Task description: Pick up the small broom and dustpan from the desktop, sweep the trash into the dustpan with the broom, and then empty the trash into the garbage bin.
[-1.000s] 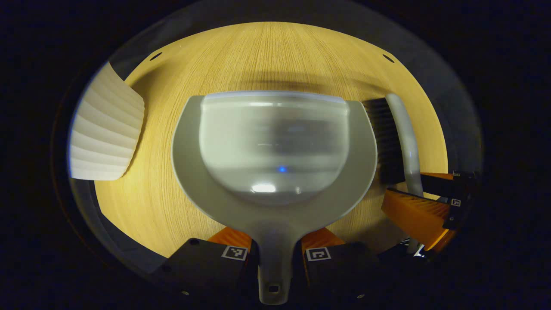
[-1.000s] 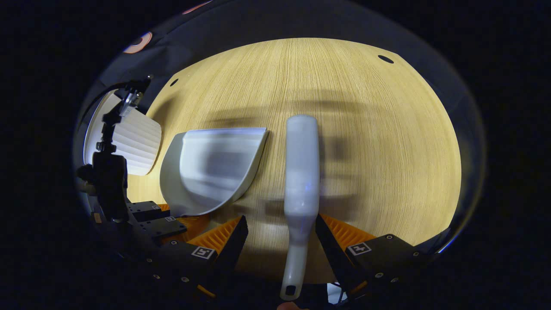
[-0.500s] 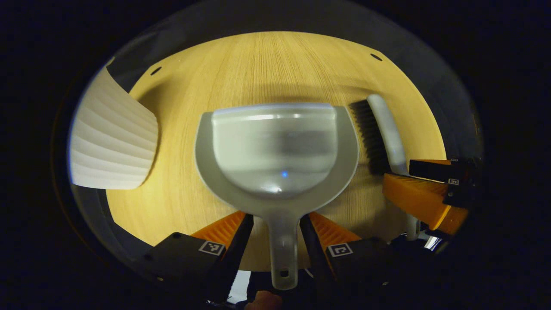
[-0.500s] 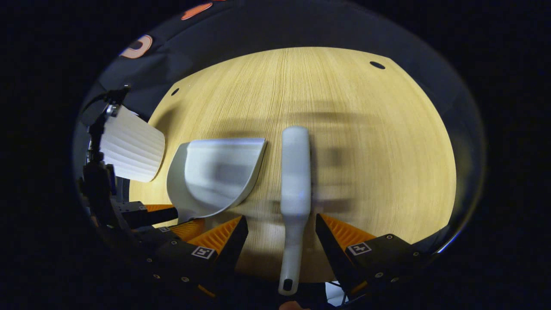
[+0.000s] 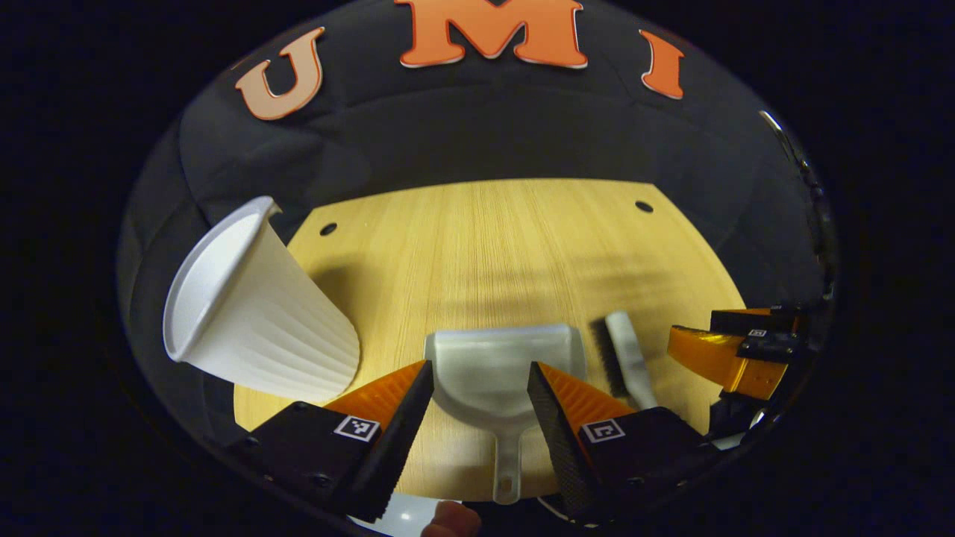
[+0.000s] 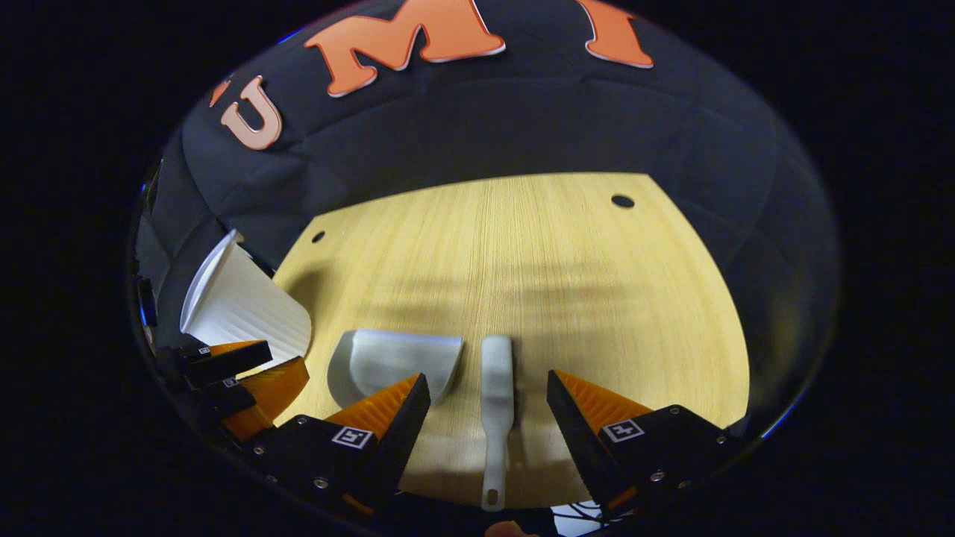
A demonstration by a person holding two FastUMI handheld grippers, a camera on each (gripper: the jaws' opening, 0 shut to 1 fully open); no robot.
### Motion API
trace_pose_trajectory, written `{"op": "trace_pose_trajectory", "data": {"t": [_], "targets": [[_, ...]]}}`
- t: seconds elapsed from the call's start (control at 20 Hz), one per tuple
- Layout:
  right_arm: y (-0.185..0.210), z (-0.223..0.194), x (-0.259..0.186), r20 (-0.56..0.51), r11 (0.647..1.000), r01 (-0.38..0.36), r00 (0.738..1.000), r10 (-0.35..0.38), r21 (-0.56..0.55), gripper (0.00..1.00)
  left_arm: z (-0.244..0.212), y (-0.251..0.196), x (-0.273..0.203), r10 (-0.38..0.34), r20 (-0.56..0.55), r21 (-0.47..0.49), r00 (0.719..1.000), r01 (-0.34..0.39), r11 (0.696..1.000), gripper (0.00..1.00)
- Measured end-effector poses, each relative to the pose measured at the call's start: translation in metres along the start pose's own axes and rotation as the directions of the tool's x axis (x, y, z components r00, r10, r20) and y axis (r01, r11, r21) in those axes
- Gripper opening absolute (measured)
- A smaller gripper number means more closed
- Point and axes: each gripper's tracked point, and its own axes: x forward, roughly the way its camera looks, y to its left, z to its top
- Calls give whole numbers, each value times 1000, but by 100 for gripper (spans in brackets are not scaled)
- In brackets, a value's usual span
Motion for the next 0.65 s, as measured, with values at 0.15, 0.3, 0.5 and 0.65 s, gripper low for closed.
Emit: {"op": "trace_pose_trajectory", "data": {"t": [0.15,0.3,0.5,0.65], "targets": [[4,46,-25,148,999,2,989,3,-32,95,15,11,0,34,156,-18,987,-32,999,83],[9,86,-48,290,998,10,957,7,-55,95,23,11,8,68,280,-28,958,-63,998,83],[4,132,-88,484,994,47,875,7,-99,95,30,16,9,103,419,-36,902,-97,995,82],[0,152,-118,591,993,42,806,29,-106,94,53,17,-4,123,551,-80,826,-94,992,82]]}}
